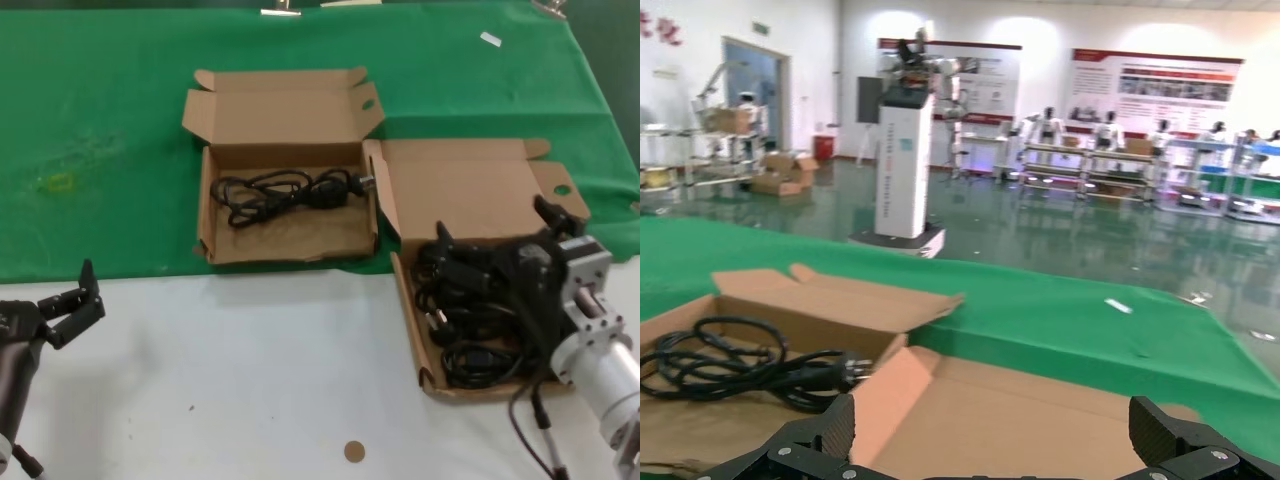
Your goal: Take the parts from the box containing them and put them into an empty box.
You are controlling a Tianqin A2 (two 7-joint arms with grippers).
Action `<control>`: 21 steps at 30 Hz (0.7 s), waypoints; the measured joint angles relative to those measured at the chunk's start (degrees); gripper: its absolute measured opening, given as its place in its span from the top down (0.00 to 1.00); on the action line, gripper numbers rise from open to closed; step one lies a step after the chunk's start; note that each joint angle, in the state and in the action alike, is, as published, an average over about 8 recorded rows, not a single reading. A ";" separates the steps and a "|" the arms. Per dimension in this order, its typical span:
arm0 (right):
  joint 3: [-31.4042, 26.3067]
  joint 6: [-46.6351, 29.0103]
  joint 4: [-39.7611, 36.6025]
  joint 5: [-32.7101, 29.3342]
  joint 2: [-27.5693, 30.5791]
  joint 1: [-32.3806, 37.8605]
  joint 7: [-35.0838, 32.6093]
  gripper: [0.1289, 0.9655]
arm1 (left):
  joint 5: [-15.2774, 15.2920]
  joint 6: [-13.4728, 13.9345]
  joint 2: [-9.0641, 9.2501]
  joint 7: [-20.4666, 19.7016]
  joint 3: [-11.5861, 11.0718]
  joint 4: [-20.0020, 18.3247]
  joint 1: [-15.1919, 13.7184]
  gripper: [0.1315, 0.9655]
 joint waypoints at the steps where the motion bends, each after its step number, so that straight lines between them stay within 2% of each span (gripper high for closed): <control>1: 0.26 0.39 0.71 0.26 0.13 -0.69 0.21 0.00 | 0.00 0.00 0.00 0.00 0.00 0.00 0.00 0.00; 21: 0.82 1.23 2.22 0.80 0.41 -2.12 0.67 0.00 | 0.00 0.00 0.00 0.00 0.00 0.00 0.00 0.00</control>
